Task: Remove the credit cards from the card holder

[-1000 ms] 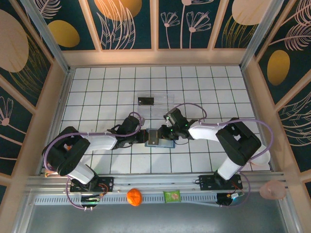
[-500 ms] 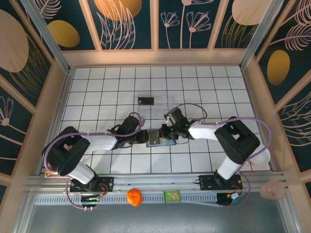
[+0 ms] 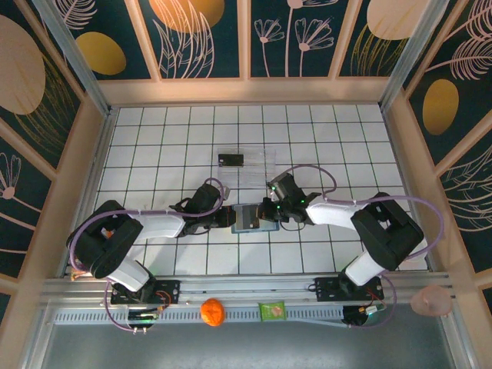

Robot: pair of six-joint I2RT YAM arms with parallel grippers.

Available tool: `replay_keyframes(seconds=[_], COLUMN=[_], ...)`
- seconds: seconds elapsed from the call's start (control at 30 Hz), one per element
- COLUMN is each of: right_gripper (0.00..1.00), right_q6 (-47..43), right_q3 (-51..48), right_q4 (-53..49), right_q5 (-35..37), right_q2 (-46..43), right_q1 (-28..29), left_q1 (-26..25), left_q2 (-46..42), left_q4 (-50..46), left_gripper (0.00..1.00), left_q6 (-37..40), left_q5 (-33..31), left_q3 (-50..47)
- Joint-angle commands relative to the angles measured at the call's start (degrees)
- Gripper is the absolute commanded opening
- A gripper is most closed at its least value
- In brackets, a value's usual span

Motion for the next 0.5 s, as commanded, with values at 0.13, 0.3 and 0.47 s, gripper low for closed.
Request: replay_keyframes(seconds=[0.13,0.3,0.47], right_gripper=[0.19,0.23,0.23], right_q6=[-1.63,-1.41,-1.40], right_q3=[0.27,-0.02,0.27], right_q4=[-0.36,-0.07,1.46], right_q5=[-0.02,-0.37,-2.24], right_q2=[-1.27,0.15,2.03], right_q1=[-0.11,-0.12,0.06], left_q1=[-0.36,-0.34,-0.35], left_q2=[1.94,2.39,3.00], left_q4=[-1.99,-1.99,-1.72], left_gripper=[0.00,0.00,0.00], left_q6=[-0.40,-0.36,-0.32], left_q5=[1.28,1.53,2.06], left_q3=[-1.11,-0.88,-0.64])
